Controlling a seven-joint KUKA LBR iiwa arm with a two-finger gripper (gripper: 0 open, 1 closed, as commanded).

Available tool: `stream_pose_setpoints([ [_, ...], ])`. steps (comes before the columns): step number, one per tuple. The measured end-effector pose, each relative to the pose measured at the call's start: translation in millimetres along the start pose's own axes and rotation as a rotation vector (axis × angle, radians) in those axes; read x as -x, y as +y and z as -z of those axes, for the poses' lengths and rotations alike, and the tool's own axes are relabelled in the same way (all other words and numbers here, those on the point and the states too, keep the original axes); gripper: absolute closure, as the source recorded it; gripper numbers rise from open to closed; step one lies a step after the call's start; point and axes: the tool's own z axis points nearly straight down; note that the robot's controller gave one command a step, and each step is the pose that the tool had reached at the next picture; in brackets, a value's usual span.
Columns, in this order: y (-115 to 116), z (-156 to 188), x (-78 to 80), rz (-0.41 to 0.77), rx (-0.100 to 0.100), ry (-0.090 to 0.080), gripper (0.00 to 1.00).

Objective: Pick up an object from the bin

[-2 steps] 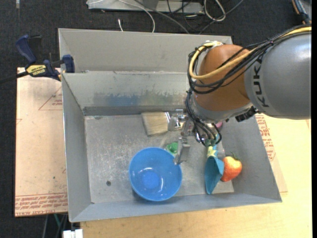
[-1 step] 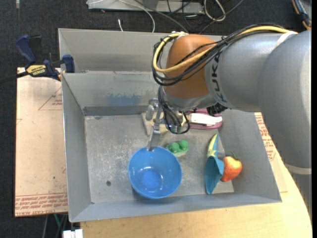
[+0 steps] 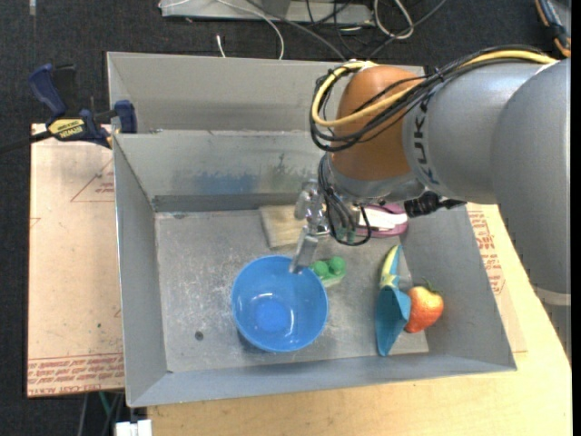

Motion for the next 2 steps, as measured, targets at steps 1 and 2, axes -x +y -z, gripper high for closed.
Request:
stream_pose_setpoints([
  [1,-6,-16,8.6,-0.017,0.008,-0.006,0.0],
  [2,-9,-47,-4.4,-0.04,0.003,-0.004,0.0],
])
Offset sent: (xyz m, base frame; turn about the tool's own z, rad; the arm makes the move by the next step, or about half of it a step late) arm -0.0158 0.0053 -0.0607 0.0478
